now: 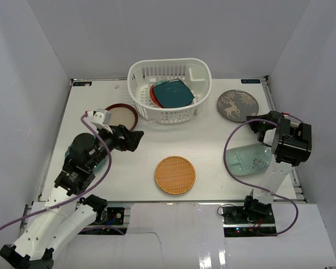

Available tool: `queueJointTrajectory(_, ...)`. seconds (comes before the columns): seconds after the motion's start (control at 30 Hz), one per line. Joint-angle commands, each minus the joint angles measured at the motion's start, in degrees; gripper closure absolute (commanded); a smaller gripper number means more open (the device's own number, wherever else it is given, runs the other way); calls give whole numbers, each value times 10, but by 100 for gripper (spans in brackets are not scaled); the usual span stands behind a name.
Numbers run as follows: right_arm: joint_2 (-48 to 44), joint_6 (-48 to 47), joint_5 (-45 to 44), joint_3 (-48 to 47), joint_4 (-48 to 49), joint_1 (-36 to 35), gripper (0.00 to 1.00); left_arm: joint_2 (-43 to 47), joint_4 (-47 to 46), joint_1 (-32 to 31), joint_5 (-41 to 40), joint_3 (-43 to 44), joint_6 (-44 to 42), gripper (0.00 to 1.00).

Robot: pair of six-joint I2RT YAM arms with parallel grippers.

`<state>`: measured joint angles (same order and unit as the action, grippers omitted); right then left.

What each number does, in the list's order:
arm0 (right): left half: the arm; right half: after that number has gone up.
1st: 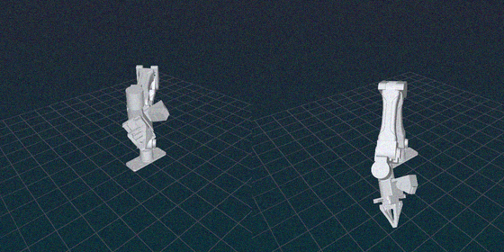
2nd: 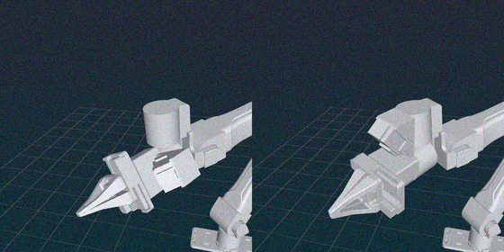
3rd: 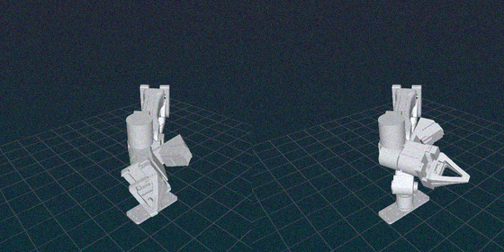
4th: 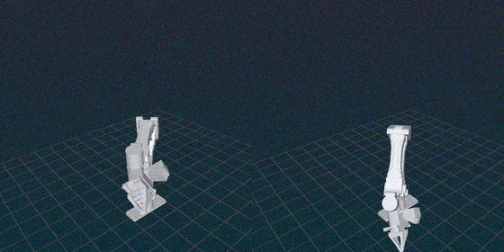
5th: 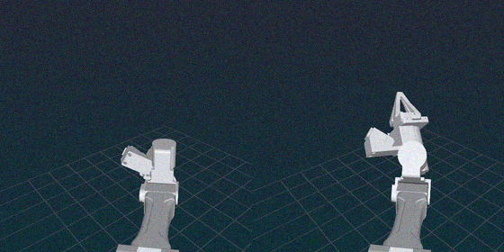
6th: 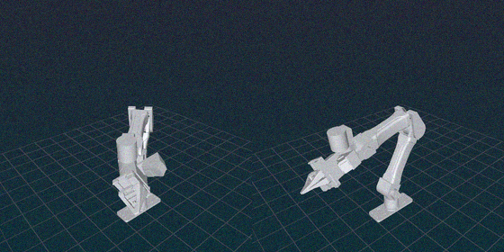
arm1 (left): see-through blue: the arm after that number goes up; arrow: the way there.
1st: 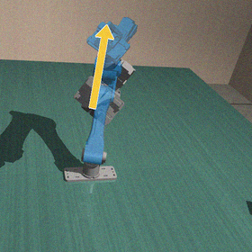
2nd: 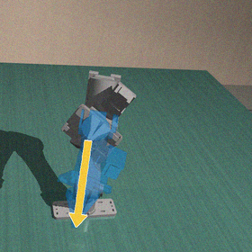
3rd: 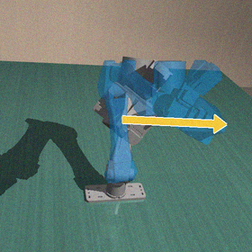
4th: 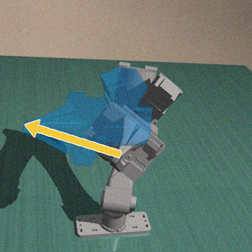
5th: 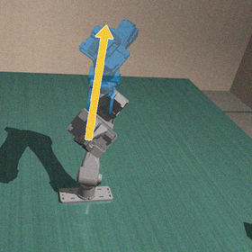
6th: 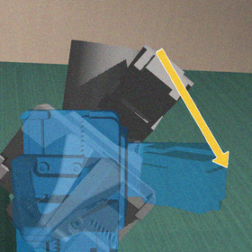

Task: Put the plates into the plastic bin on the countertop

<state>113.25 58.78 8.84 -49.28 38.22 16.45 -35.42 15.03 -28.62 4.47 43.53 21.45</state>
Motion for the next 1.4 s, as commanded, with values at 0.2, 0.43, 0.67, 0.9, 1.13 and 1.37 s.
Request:
queueJointTrajectory(0.2, -80, 76, 13, 86, 207, -12, 92, -13, 2, 1, -21, -1, -9, 2)
queueJointTrajectory(0.43, -282, 34, 5, 100, 195, -16, 92, -2, 4, 1, -36, 0, -10, 2)
queueJointTrajectory(0.67, -364, -102, 25, -39, 2, -99, 92, 11, -2, 1, -53, -6, -6, 2)
queueJointTrajectory(0.9, -206, -210, 22, -288, -150, -260, 92, 14, 1, 2, -67, -8, -7, 2)
queueJointTrajectory(1.13, -54, -215, 18, -458, -233, -334, 92, 3, 3, 3, -74, -8, -7, 2)
queueJointTrajectory(1.37, 43, -236, 4, -537, -285, -369, 92, -11, 4, 3, -76, -8, -6, 2)
